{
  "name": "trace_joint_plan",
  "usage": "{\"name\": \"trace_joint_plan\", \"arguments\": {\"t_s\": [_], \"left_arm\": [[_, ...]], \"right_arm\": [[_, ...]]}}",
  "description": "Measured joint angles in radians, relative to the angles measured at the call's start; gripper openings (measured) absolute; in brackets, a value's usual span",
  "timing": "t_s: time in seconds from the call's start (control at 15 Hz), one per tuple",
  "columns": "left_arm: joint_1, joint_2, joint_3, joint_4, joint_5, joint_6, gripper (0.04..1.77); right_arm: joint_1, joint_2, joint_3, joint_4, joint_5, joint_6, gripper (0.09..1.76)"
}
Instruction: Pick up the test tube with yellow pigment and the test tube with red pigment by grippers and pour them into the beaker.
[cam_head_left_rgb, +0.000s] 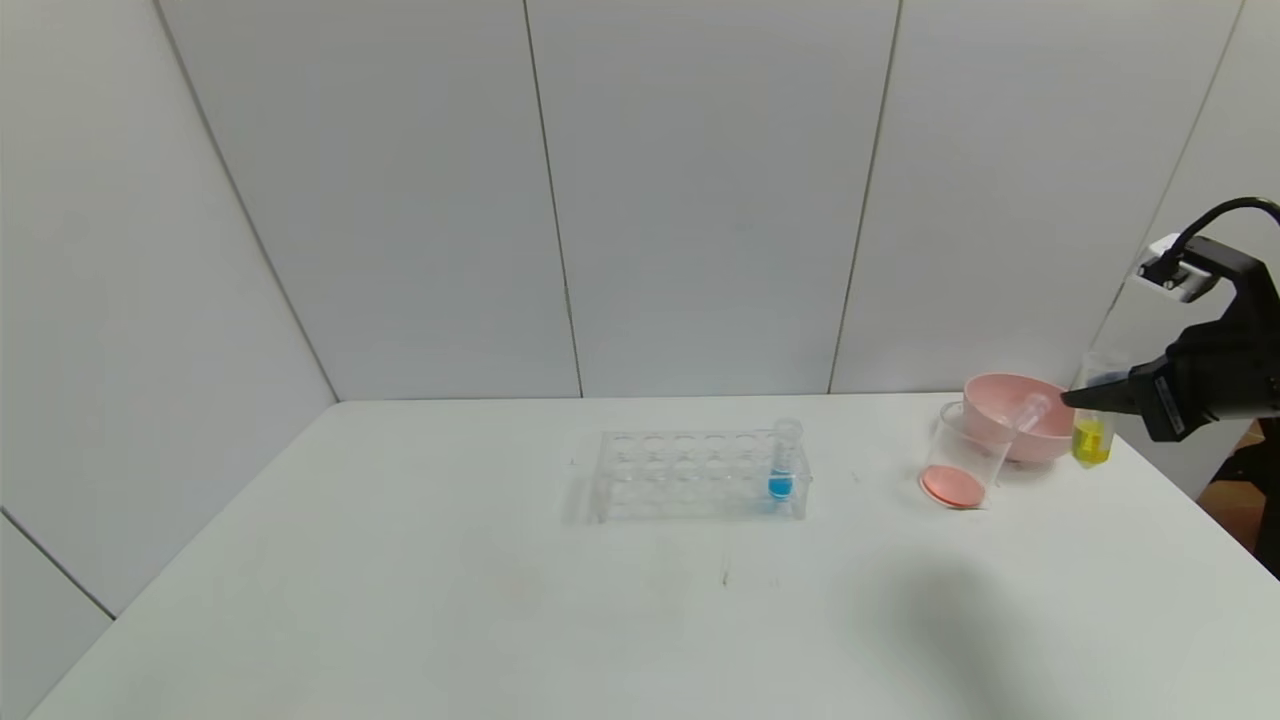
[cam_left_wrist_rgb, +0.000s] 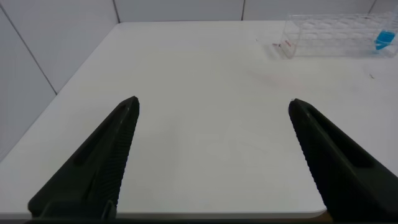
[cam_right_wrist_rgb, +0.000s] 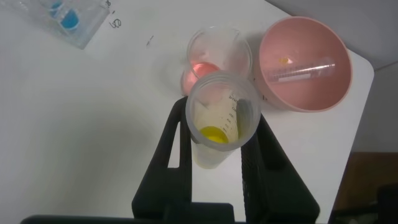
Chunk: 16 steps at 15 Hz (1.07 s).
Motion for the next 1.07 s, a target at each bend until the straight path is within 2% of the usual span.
{"name": "trace_joint_plan", "arguments": {"t_s": [0.2, 0.53, 0.8, 0.93, 1.07], "left_arm": [[0.000, 0.000, 0.000, 0.000, 0.000, 0.000, 1.72], [0.000, 0.000, 0.000, 0.000, 0.000, 0.000, 1.72], [0.000, 0.000, 0.000, 0.000, 0.000, 0.000, 1.72], [0.000, 0.000, 0.000, 0.000, 0.000, 0.000, 1.72], [0.000, 0.000, 0.000, 0.000, 0.000, 0.000, 1.72]], "right_arm": [[-0.018, 0.085, -0.139, 0.126, 0.001, -0.093, 0.51], [-0.029, 0.233, -0.330, 0.220, 0.002, -0.206, 0.51], [-0.031, 0.327, -0.558, 0.474, -0.002, -0.312, 0.51], [-0.030, 0.376, -0.659, 0.563, -0.022, -0.407, 0.51], [-0.026, 0.419, -0.691, 0.572, -0.072, -0.500, 0.51]]}}
